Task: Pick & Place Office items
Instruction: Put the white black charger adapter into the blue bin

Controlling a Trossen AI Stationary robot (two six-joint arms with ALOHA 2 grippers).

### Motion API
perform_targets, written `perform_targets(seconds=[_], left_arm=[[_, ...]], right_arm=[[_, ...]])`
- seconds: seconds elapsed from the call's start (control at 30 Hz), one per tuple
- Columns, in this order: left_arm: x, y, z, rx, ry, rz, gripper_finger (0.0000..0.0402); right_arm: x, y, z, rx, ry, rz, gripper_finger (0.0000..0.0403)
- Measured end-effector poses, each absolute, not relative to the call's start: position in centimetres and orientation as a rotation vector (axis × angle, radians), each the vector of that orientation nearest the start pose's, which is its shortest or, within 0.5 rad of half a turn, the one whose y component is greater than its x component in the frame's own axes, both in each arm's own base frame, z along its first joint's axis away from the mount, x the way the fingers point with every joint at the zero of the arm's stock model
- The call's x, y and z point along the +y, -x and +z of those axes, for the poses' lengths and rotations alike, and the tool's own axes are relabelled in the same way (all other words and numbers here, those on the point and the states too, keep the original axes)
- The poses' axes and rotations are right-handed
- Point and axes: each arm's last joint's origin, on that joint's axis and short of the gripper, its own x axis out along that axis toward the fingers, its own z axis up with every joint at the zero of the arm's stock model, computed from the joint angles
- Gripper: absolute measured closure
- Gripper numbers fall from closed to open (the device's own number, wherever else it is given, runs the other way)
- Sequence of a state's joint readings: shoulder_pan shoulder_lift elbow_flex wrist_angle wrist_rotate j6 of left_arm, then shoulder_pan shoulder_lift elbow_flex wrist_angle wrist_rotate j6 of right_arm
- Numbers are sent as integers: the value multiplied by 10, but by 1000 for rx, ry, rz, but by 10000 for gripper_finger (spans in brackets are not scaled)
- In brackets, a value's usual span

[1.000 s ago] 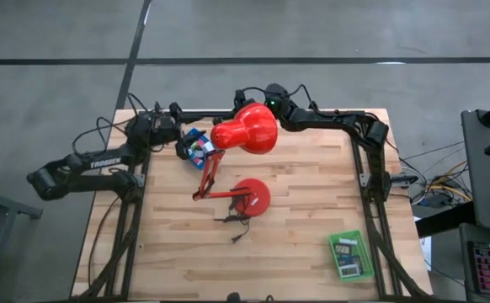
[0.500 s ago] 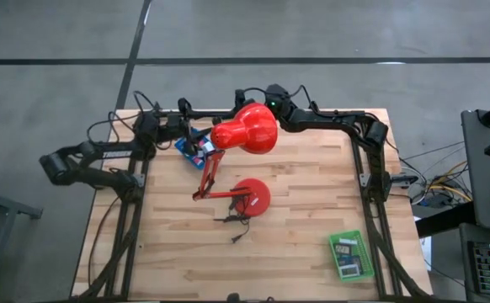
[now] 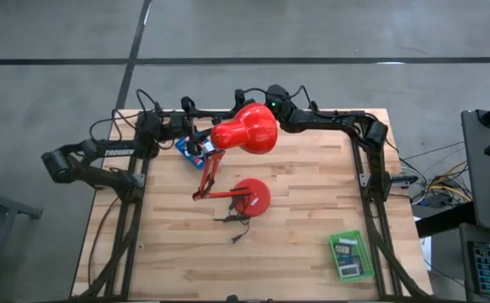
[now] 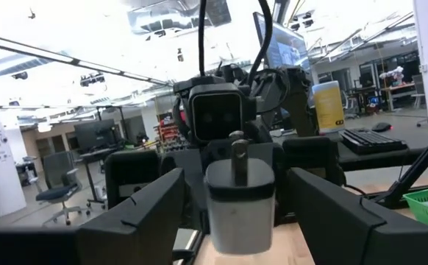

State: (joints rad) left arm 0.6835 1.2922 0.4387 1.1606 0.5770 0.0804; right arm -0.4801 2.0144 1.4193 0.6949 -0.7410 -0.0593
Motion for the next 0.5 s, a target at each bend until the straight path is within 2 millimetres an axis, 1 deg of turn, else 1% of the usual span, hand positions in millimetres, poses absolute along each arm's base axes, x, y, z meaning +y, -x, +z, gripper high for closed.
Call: perform_targets(seconds=[0.5], left_arm=[[137,-202,245,-256,-310,99,156]], right_arm=[[-193,-418,268,-102,125,263,294]])
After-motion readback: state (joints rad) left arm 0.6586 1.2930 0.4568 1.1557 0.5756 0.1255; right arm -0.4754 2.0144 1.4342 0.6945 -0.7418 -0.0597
